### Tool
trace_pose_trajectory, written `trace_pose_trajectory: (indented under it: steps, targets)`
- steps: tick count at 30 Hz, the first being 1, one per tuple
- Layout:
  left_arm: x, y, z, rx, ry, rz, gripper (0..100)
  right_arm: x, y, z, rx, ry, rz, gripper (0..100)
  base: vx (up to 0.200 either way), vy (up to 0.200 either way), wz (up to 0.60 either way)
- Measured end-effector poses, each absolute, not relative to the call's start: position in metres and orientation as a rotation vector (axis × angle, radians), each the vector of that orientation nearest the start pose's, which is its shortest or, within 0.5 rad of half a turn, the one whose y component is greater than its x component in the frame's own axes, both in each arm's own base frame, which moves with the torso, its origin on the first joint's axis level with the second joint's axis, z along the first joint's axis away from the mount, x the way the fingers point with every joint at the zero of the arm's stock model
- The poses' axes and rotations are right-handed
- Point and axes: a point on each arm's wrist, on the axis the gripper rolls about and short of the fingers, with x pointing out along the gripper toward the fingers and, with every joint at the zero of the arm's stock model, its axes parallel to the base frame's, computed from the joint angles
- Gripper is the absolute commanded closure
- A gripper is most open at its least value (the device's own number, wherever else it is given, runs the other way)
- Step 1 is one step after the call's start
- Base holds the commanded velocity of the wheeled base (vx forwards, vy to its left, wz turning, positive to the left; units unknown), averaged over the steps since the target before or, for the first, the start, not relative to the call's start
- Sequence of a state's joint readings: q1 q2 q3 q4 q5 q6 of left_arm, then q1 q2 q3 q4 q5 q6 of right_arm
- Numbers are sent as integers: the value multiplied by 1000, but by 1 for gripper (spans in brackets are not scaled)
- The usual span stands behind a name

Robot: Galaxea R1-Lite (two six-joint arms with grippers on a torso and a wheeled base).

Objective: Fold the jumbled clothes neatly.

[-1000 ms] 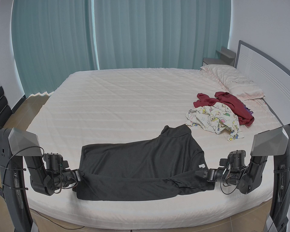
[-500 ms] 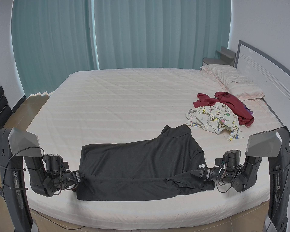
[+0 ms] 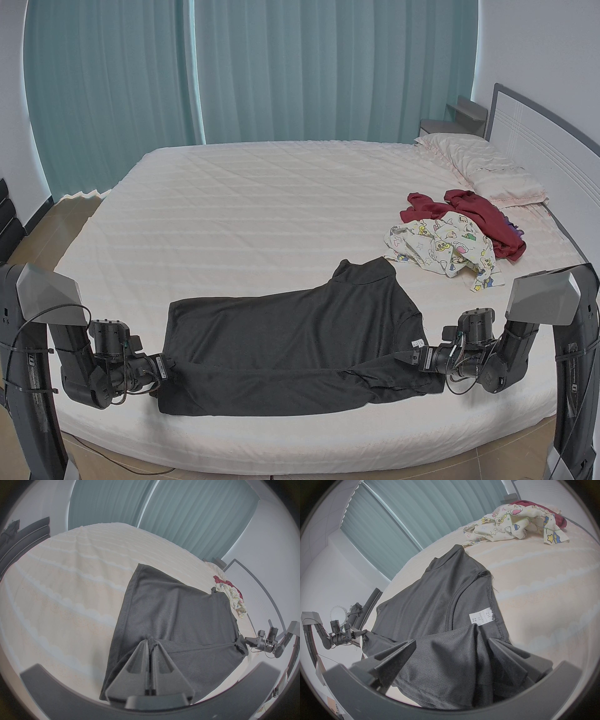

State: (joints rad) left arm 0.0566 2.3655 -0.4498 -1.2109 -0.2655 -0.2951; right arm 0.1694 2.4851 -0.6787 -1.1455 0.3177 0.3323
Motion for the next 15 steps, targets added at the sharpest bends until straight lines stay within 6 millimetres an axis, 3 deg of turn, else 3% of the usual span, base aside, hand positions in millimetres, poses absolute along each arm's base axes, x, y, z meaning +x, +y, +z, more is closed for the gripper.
trace_pose_trajectory:
  steps: [1, 2, 15]
  targets:
    - [304, 11, -45, -395, 721, -96, 100, 344, 66, -67, 363, 737, 356, 0, 0, 0, 0]
    - [304, 11, -45, -396, 720, -96, 100, 345, 66, -67, 364, 738, 356, 100, 0, 0, 0]
    - [302, 12, -46, -398, 724, -92, 100, 346, 64, -65, 396, 715, 344, 100, 0, 0, 0]
